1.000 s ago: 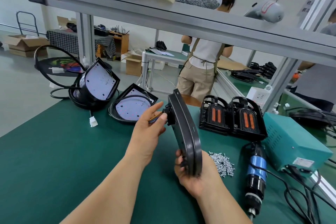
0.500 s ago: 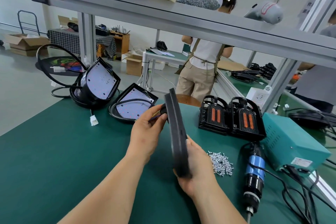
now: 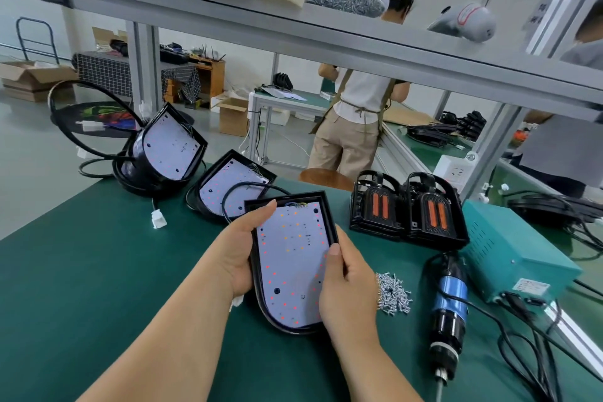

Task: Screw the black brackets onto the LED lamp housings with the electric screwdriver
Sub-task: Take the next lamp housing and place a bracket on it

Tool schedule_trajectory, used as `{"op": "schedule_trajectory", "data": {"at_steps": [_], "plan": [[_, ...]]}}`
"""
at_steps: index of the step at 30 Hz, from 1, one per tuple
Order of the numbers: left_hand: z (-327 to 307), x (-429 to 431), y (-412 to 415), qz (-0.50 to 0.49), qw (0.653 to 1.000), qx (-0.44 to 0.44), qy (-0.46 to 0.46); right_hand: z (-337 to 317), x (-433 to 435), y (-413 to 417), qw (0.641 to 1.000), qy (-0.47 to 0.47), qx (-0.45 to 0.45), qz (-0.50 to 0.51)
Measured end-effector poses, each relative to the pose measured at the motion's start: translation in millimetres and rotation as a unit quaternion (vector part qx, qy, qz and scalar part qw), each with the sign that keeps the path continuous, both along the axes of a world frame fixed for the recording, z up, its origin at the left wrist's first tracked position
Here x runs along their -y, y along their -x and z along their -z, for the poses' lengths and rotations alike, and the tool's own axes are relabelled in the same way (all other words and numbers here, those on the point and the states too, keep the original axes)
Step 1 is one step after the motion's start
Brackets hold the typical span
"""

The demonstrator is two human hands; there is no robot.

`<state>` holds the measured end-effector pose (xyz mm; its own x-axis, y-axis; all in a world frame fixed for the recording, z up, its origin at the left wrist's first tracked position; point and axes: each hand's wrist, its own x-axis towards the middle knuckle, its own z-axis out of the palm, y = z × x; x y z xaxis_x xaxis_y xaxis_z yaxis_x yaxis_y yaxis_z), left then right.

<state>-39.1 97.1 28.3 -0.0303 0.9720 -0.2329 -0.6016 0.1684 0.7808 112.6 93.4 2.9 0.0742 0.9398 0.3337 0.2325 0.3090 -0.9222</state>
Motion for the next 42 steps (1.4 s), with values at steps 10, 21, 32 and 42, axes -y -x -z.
{"op": "schedule_trajectory", "data": {"at_steps": [10, 21, 32, 42], "plan": [[-5.5, 1.6, -0.2, -0.033, 0.996, -0.054, 0.071, -20.9, -8.1, -8.6, 0.998, 0.06, -0.027, -0.014], [-17.2, 2.8, -8.2, -0.008, 0.993, -0.114, 0.022, -69.1, -34.9, -6.8, 0.976, 0.191, -0.018, -0.106], [-15.5, 1.6, -10.8, -0.02, 0.993, -0.118, 0.001, -62.9, -43.5, -2.7, 0.982, 0.163, 0.031, -0.092], [-14.5, -0.4, -11.1, -0.025, 0.99, -0.14, -0.005, -61.1, -47.2, -3.0, 0.981, 0.174, 0.005, -0.086]]}}
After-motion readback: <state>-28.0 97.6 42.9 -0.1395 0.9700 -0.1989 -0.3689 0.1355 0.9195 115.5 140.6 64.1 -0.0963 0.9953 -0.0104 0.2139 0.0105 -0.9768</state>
